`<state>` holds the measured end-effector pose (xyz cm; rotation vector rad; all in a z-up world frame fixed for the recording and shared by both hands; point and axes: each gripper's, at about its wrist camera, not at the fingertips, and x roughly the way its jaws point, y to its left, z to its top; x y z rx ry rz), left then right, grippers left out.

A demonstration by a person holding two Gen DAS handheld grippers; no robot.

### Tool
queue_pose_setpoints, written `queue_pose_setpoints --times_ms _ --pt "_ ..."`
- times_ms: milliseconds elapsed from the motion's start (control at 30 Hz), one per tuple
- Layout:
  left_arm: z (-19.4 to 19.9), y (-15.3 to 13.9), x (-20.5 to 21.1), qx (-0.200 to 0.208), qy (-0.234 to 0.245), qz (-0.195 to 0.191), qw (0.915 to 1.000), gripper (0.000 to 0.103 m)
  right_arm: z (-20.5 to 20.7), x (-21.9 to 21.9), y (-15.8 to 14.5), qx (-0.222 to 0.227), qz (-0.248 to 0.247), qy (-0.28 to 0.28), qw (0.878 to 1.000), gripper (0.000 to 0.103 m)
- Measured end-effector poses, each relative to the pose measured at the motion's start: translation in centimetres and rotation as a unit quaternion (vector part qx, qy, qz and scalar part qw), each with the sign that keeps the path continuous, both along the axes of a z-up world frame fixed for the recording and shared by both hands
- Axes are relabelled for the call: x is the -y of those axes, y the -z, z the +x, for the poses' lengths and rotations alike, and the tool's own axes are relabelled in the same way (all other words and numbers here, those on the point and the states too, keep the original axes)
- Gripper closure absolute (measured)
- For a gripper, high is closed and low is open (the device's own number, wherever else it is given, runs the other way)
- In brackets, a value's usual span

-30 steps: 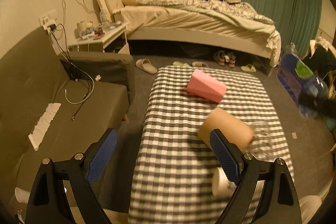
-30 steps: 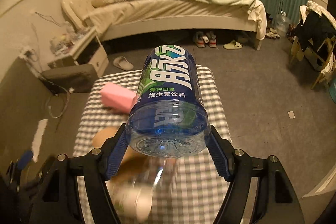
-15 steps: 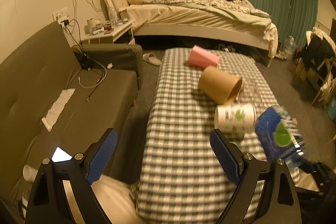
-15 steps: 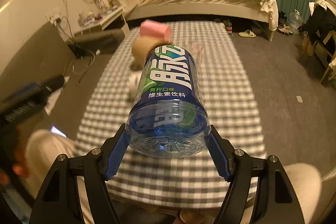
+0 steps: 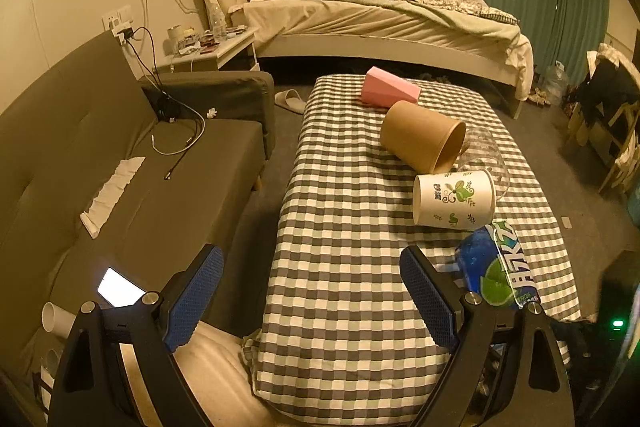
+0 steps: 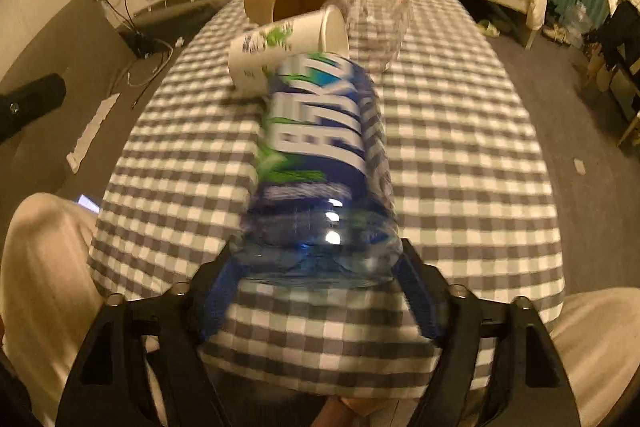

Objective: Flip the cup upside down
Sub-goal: 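Close the left tool on the bottle base while the right tool releases it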

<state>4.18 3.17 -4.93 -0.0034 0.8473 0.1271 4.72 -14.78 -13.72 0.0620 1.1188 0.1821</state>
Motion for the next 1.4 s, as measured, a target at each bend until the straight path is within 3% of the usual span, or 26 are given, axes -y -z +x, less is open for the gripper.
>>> queue_pose_setpoints --times_ms 33,133,267,467,533,833,1067,1133,1200,1400 --pt "0.1 0.1 0.0 -0.001 0.0 0.002 1.0 0.01 -0.3 0.3 -0.3 0.002 0.002 0.003 1.0 0.009" --pt "0.2 0.1 0.4 -0.002 0.0 0.007 1.0 0.01 -1.7 1.2 -2.3 0.015 0.018 0.009 1.0 0.009" --pt "-0.1 0.1 2.1 0.002 0.012 0.002 0.9999 0.01 -3.3 4.6 -6.2 0.075 0.026 0.045 0.996 0.007" --pt "-1.1 1.0 6.3 -0.008 0.04 -0.058 0.9975 0.01 -3.7 10.4 -9.2 0.154 -0.006 0.131 0.979 0.006" --pt "-1.5 1.6 7.8 -0.015 0.051 -0.075 0.9957 0.01 -3.7 12.1 -9.3 0.158 0.004 0.159 0.975 0.006" --pt "-1.0 4.9 13.1 -0.065 0.09 -0.075 0.991 0.01 -4.6 16.4 -7.4 0.152 0.046 0.208 0.965 0.006" --pt "0.2 8.3 14.1 -0.112 0.076 -0.093 0.9865 0.011 -4.8 19.6 -5.7 0.128 0.093 0.247 0.956 0.006" --pt "0.6 8.6 13.8 -0.113 0.069 -0.093 0.9869 0.013 -4.8 20.3 -5.3 0.123 0.105 0.257 0.953 0.006" --pt "0.7 8.4 13.7 -0.11 0.074 -0.092 0.9869 0.028 -4.7 20.6 -5.1 0.121 0.11 0.26 0.952 0.006" --pt "0.5 7.3 13.9 -0.104 0.109 -0.058 0.9869 0.028 -4.2 20.7 -4.7 0.115 0.112 0.259 0.952 0.006"
